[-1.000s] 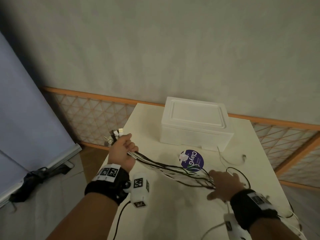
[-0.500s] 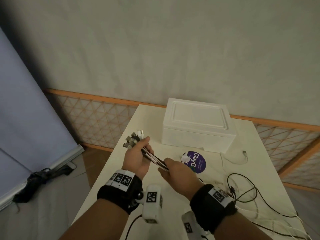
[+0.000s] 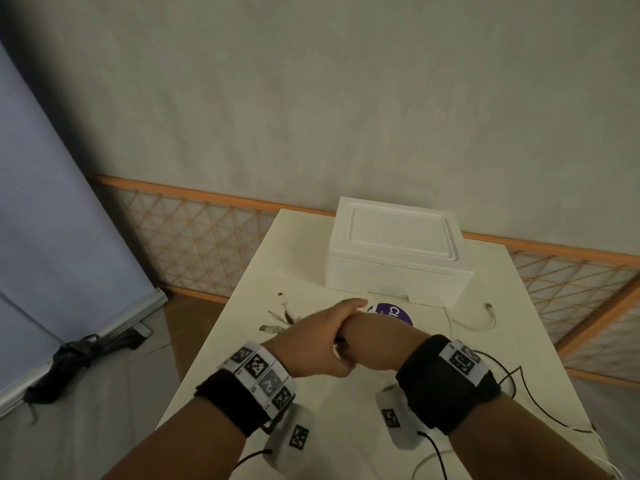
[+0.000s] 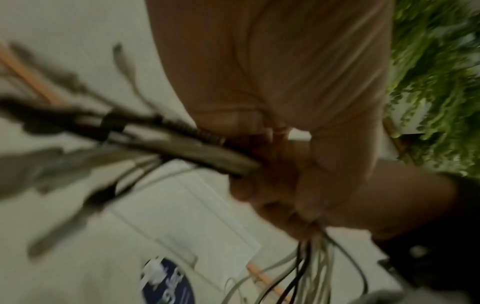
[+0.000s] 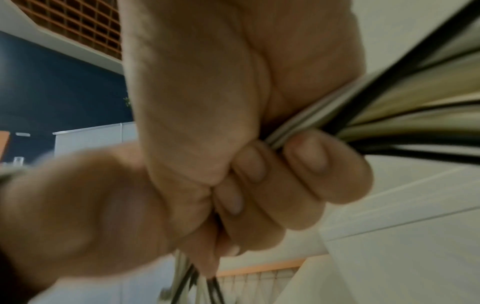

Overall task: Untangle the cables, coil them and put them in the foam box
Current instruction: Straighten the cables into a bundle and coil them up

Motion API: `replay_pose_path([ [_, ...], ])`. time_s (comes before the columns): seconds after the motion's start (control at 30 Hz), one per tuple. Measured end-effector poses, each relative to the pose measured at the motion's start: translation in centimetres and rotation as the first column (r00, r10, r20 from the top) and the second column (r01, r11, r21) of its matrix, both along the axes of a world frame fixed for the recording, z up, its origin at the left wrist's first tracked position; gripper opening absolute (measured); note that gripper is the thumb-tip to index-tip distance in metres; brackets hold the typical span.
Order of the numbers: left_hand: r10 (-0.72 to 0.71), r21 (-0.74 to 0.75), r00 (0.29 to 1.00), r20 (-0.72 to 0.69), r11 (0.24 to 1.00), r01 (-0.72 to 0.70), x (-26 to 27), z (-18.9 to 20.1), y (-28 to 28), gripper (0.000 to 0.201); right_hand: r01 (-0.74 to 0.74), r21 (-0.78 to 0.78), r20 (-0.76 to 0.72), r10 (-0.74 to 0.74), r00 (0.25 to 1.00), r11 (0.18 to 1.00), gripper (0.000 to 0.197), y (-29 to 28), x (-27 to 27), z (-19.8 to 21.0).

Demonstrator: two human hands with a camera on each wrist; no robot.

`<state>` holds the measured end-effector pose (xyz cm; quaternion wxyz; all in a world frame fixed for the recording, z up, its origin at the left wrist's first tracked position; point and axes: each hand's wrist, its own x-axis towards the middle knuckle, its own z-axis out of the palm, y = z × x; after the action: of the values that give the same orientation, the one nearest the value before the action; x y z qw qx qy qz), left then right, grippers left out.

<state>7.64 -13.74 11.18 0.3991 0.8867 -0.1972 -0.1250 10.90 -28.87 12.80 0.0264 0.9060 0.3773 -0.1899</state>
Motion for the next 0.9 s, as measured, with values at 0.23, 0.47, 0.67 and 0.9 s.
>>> replay_pose_path([
  [0.23, 0.153, 0.023, 0.977, -0.149, 0.988, -0.151, 0.3, -2.6, -1.6, 0.012, -0.049, 0.046, 0.073, 0.045, 0.996, 0.998, 0.018, -0.8, -0.5, 2.3],
  [0.47, 0.048, -0.484, 0.898, -0.438, 0.829, -0.280, -0.6, -2.1, -1.8, 0.014, -0.059, 0.141, 0.150, 0.038, 0.988, 0.988, 0.018, -1.9, -0.3, 4.3],
  [0.67, -0.131, -0.530, 0.825, -0.550, 0.818, -0.224, -1.2, -1.1, -2.3, 0.015, -0.082, 0.253, 0.205, 0.029, 0.978, 0.964, 0.019, -2.0, -0.1, 4.9],
  [0.9, -0.315, -0.688, 0.812, -0.491, 0.713, -0.139, -1.7, 0.6, -2.4, 0.029, 0.163, 0.675, -0.013, -0.209, 0.978, 0.720, 0.017, -2.3, 1.3, 1.4],
])
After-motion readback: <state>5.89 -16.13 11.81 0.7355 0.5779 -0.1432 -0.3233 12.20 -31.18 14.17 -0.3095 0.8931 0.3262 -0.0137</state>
